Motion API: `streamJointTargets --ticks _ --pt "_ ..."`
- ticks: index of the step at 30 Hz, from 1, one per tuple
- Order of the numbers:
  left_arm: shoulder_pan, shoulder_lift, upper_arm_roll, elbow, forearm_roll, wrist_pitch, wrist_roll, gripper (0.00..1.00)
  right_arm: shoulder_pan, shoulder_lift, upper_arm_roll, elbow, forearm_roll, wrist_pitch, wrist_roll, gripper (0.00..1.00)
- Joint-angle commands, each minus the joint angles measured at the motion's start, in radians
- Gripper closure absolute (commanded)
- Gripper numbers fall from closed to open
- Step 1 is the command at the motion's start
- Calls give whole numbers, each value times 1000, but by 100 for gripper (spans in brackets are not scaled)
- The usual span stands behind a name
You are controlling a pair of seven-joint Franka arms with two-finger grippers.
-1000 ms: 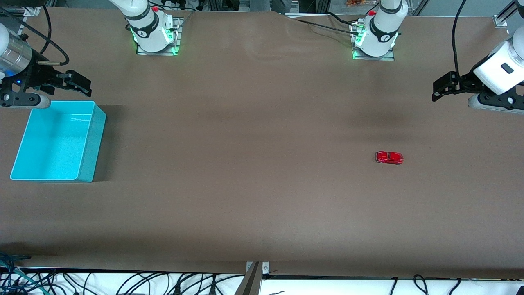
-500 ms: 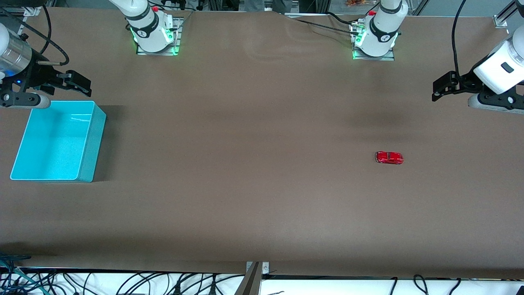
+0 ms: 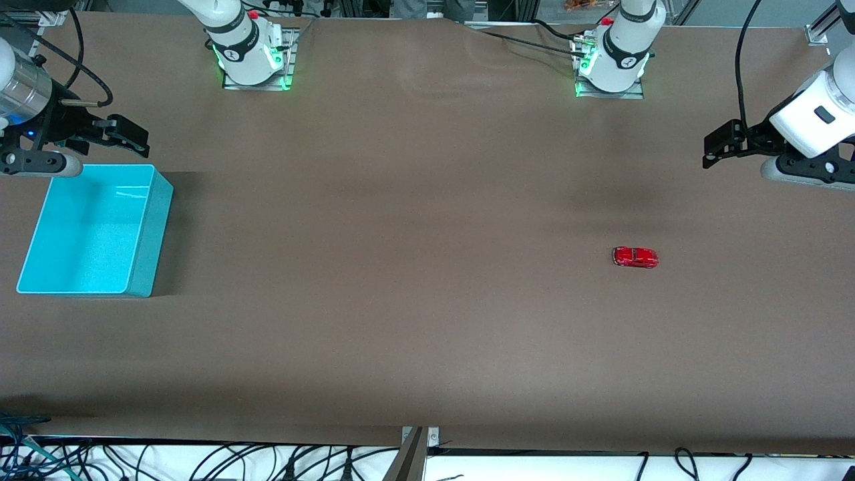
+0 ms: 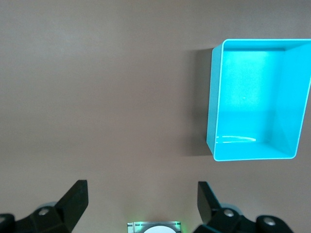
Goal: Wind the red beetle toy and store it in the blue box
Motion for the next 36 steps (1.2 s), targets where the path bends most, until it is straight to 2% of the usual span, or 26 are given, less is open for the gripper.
streamJointTargets --ticks 1,7,12,16,24,31,36 --pt "1 29 -1 16 -10 -10 -1 0 -2 4 3 25 8 -21 6 0" --pt "5 22 -5 -9 -12 2 0 0 -2 4 3 25 8 -21 8 0" --pt "33 19 -21 -67 -24 10 48 0 -2 4 3 25 8 -21 8 0" --pt "51 3 -25 -136 -49 86 111 0 -2 4 3 25 8 -21 8 0" --pt "77 -3 -25 -246 -49 195 359 0 -2 4 3 25 8 -21 8 0" --pt "99 3 -25 -387 -47 364 551 0 -2 4 3 25 8 -33 11 0" --pt "104 14 -24 -455 -46 482 660 0 -2 4 3 25 8 -33 11 0"
